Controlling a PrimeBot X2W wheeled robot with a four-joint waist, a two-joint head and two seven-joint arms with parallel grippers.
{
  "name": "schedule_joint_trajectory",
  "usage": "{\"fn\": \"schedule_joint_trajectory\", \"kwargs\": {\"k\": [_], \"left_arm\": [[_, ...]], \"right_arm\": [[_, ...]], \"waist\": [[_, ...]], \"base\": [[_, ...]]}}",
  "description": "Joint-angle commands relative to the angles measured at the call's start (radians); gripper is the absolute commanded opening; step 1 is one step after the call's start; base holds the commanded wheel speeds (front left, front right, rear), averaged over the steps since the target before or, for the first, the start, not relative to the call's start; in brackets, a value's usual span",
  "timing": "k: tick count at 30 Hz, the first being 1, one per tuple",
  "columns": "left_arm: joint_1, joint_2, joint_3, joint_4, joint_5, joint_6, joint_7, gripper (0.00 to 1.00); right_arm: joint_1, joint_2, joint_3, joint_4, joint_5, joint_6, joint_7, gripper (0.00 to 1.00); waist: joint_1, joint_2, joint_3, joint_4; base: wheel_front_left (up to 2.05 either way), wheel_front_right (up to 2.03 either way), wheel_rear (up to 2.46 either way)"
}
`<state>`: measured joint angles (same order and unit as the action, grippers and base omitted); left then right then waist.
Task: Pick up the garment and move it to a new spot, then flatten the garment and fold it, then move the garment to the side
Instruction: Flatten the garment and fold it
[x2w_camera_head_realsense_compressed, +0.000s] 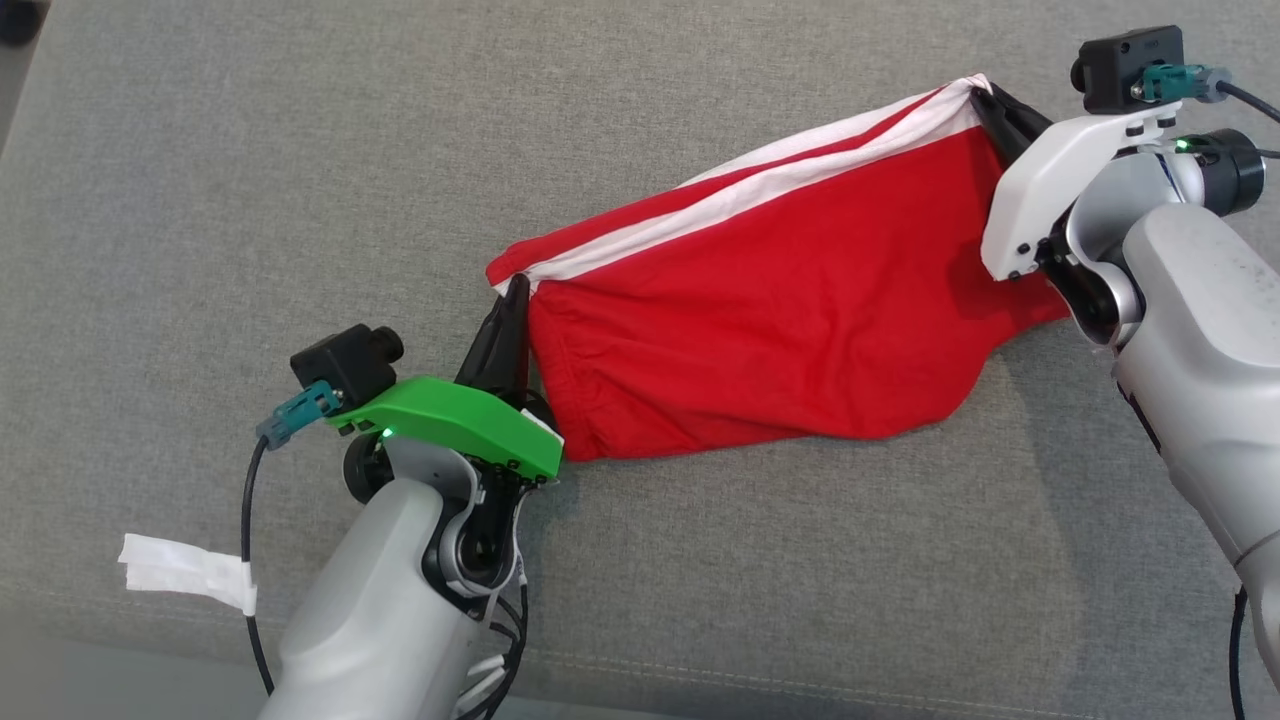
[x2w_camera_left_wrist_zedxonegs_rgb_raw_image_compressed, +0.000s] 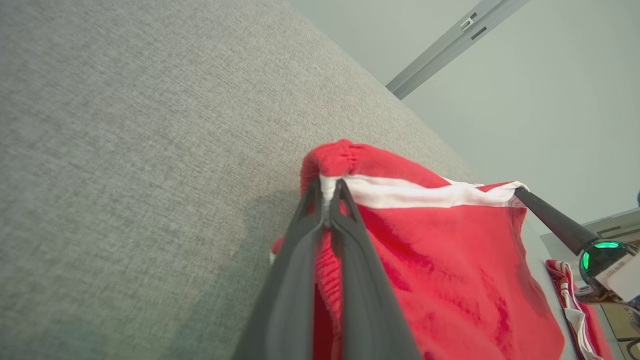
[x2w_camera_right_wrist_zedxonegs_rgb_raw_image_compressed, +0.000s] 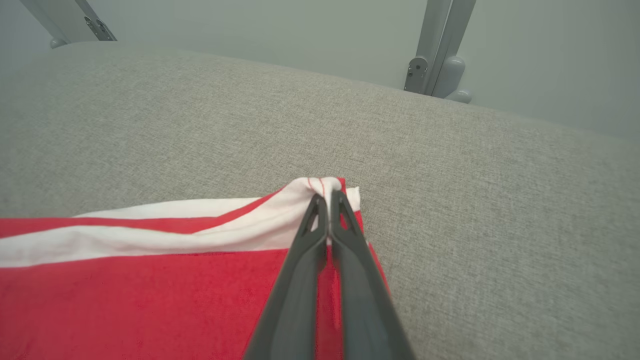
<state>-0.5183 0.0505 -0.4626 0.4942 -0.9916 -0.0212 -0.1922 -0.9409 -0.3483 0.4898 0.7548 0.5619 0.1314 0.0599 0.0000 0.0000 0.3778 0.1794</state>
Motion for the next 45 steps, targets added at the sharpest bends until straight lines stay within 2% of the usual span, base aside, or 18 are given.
{"fn": "schedule_joint_trajectory", "kwargs": {"k": [1,2,3,4,6,7,8,10,11,12,13,20,30,37,45], "left_arm": [[-0.027,0.001,-0.017,0.008,-0.017,0.008,-0.012,0.00],[-0.033,0.001,-0.026,0.012,-0.024,0.011,-0.012,0.00],[-0.041,0.001,-0.041,0.018,-0.025,0.019,-0.017,0.00],[-0.046,0.001,-0.046,0.022,-0.021,0.023,-0.021,0.04],[-0.053,0.001,-0.054,0.026,-0.006,0.030,-0.030,0.18],[-0.053,0.001,-0.054,0.026,-0.006,0.030,-0.030,0.18],[-0.054,0.001,-0.056,0.027,-0.001,0.031,-0.033,0.25],[-0.052,0.003,-0.061,0.028,0.013,0.037,-0.040,0.47],[-0.052,0.009,-0.068,0.025,0.028,0.037,-0.044,0.51],[-0.048,0.014,-0.072,0.022,0.042,0.039,-0.047,0.93],[-0.041,0.018,-0.076,0.017,0.049,0.039,-0.051,1.00],[0.024,0.065,-0.085,-0.050,0.155,0.061,-0.070,1.00],[0.190,0.138,0.029,-0.277,0.340,0.110,-0.072,1.00],[0.321,0.147,0.104,-0.362,0.394,0.135,-0.072,1.00],[0.432,0.124,0.171,-0.401,0.397,0.143,-0.072,1.00]], "right_arm": [[-0.036,0.003,0.022,0.034,0.015,-0.002,-0.004,0.00],[-0.046,0.004,0.030,0.050,0.019,-0.002,-0.010,0.03],[-0.065,0.007,0.042,0.081,0.025,-0.002,-0.025,0.35],[-0.074,0.007,0.048,0.096,0.027,-0.002,-0.034,0.53],[-0.091,0.010,0.059,0.126,0.026,-0.002,-0.052,0.95],[-0.091,0.010,0.059,0.126,0.026,-0.002,-0.052,0.95],[-0.097,0.012,0.063,0.140,0.028,-0.002,-0.061,1.00],[-0.113,0.012,0.065,0.167,0.027,-0.002,-0.095,1.00],[-0.119,0.014,0.066,0.177,0.027,-0.002,-0.115,1.00],[-0.122,0.017,0.067,0.189,0.030,-0.002,-0.131,1.00],[-0.125,0.021,0.069,0.202,0.036,-0.002,-0.145,1.00],[-0.117,0.011,0.109,0.222,0.071,-0.002,-0.224,1.00],[-0.031,-0.051,0.179,0.168,0.130,-0.002,-0.288,1.00],[0.074,-0.060,0.193,0.172,0.168,-0.002,-0.308,1.00],[0.174,-0.031,0.180,0.226,0.236,-0.002,-0.313,1.00]], "waist": [[0.0000,0.0000,0.015,0.015],[0.0000,0.0000,0.016,0.016],[0.0000,0.0000,0.016,0.017],[0.0000,0.0000,0.016,0.017],[0.0000,0.0000,0.015,0.017],[0.0000,0.0000,0.015,0.017],[0.0000,0.0000,0.014,0.017],[0.0000,0.0000,0.014,0.017],[0.0000,0.0000,0.013,0.017],[0.0000,0.0000,0.012,0.016],[0.0000,0.0000,0.010,0.016],[0.0000,0.0000,-0.019,0.004],[0.0000,0.0000,-0.100,-0.026],[0.0000,0.0000,-0.164,-0.022],[0.0000,0.0000,-0.202,0.025]], "base": [[0.00,0.00,0.00],[0.00,0.00,0.00],[0.00,0.00,0.00],[0.00,0.00,0.00],[0.00,0.00,0.00],[0.00,0.00,0.00],[0.00,0.00,0.00],[0.00,0.00,0.00],[0.00,0.00,0.00],[0.00,0.00,0.00],[0.00,0.00,0.00],[0.00,0.00,0.00],[0.00,0.00,0.00],[0.00,0.00,0.00],[0.00,0.00,0.00]]}}
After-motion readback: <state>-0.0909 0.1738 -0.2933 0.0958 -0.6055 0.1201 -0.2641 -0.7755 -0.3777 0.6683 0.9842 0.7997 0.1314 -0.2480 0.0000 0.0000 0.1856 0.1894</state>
